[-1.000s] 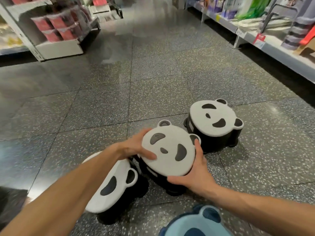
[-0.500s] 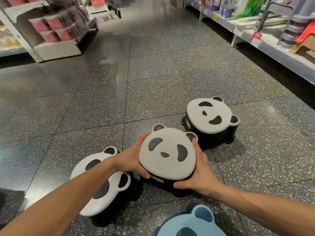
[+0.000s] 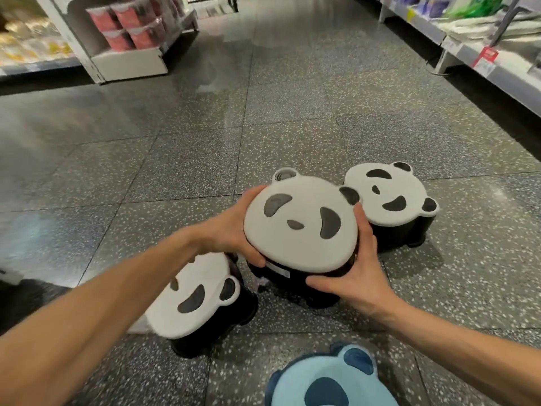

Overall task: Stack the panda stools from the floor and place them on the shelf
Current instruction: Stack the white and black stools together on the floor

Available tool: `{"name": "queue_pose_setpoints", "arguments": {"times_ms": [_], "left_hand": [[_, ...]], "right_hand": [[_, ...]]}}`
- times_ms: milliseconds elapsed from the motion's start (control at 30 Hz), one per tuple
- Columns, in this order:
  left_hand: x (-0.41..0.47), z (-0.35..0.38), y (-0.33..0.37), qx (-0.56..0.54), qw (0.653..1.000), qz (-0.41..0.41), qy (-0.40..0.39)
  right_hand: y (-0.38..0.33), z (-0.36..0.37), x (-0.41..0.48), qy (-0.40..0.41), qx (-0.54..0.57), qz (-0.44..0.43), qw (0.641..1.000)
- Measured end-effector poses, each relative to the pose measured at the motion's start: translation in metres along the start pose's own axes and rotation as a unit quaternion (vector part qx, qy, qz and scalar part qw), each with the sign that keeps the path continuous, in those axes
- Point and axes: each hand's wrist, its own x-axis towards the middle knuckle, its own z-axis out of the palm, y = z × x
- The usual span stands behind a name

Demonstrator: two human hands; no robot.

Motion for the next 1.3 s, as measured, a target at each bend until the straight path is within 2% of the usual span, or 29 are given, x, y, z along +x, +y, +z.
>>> {"name": "queue_pose_setpoints", "arguments": {"times_ms": [233,333,467,667,800,933,1133,1300], "left_hand": [[-0.080,-0.072,0.056,0.061,0.997,-0.008,0.051],[-0.127,-0.098,0.053,0.060,0.996,-0.038,0.052],[-0.159,-0.119,0.032,0.070,0.996,-0.058,0.016],[-0.145,-0.139,-0.007,0.044,0.993,-0.094,-0.055],[-0.136,-0.141,-0.040,0.037,0.986,-0.110,-0.117],[-0.131,-0.143,-0.066,-0.006,0.983,-0.118,-0.139],[-0.133,-0.120,-0.105,-0.016,0.979,-0.184,-0.089],[-0.135,-0.104,-0.121,-0.038,0.980,-0.192,-0.029]], "right_hand": [[-0.086,0.049,0.002,0.003,0.056,-0.072,0.996],[-0.123,0.086,-0.014,-0.036,0.082,-0.058,0.994],[-0.145,0.121,-0.040,-0.042,0.047,-0.030,0.998],[-0.146,0.160,-0.062,-0.072,0.039,0.040,0.996],[-0.132,0.180,-0.084,-0.117,0.048,0.122,0.984],[-0.117,0.196,-0.093,-0.154,0.023,0.148,0.977],[-0.106,0.219,-0.104,-0.272,-0.007,0.150,0.951],[-0.097,0.220,-0.092,-0.269,-0.039,0.170,0.947]]}}
